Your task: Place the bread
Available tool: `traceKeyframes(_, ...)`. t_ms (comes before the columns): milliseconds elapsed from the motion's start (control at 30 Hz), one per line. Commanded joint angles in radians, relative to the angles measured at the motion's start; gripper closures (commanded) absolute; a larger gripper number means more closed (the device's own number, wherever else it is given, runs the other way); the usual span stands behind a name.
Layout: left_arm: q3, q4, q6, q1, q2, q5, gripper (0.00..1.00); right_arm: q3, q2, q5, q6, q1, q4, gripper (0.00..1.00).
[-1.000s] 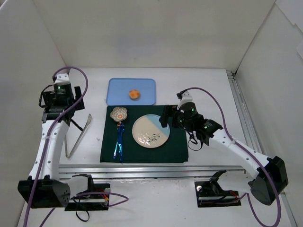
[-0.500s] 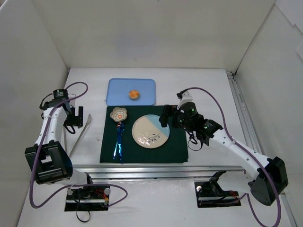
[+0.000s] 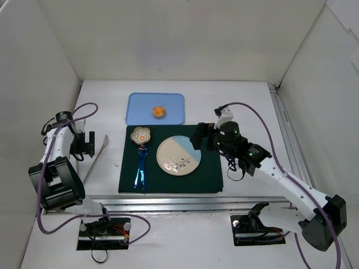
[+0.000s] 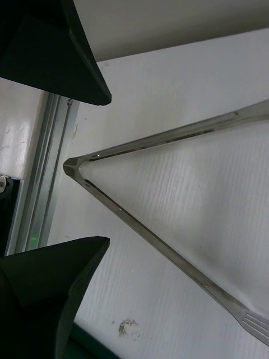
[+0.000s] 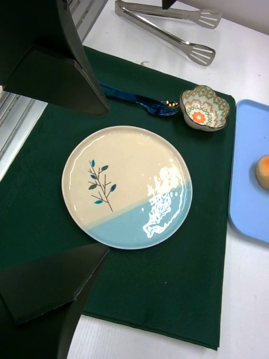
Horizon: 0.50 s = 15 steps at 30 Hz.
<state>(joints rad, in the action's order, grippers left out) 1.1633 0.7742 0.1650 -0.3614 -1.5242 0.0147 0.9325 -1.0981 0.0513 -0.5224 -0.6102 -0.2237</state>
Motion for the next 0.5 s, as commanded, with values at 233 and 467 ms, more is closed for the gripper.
traceKeyframes(233, -0.056, -0.078, 0.060, 0.012, -0.037, 0.085, 0.00, 0.040, 0.029, 0.022, 0.004, -0.005, 0.032, 0.03)
traceKeyframes(467, -0.082, -0.081, 0.061, 0.012, -0.031, 0.027, 0.01, 0.037, 0.058, 0.035, 0.009, -0.002, 0.021, 0.03)
